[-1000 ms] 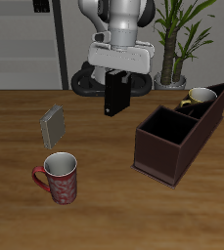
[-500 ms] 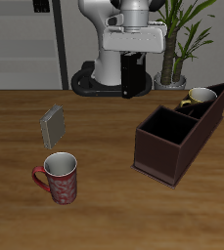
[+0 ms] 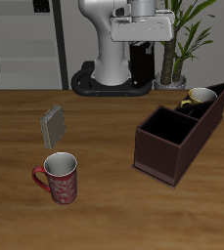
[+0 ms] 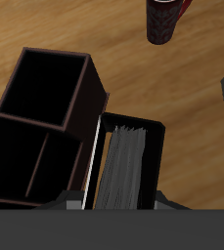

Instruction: Place the white-yellow mug into the left desk caddy's left compartment and place the black book into the left desk caddy's front compartment

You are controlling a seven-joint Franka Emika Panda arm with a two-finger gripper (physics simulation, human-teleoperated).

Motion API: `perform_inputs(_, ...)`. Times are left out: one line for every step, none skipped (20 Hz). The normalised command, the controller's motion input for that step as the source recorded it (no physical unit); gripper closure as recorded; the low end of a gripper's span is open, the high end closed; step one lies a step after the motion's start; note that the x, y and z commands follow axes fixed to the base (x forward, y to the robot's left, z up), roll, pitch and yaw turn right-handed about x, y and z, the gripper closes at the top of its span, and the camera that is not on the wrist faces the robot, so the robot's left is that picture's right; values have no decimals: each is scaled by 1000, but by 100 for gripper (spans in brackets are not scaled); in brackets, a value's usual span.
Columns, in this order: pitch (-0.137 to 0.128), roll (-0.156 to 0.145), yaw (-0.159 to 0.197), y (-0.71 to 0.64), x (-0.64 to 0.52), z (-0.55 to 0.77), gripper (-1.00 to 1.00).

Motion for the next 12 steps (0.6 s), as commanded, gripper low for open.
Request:
perform_inputs(-67,50,52,162,-123,84,100)
perform_inputs(41,-45,-63,65,49,-38,100)
perform_inputs(-6,79,45,280,-83,-8,100)
perform_inputs(9,-52,-25,20,90,-39,100)
perform_inputs(44,-5,-42,207,35,-80,100)
perform_inputs(17,33,-31,437,-58,-145,100)
perform_inputs(32,62,-1,299,-17,-45,100)
perform_inputs(-101,25,108,334,-60,-11,100)
perform_inputs(46,-2,-58,180,90,-29,100)
perform_inputs(25,99,18,275,81,-52,100)
perform_inputs(41,-34,-52,92,90,-57,100)
perform_inputs(24,20,-58,214,1,-26,100)
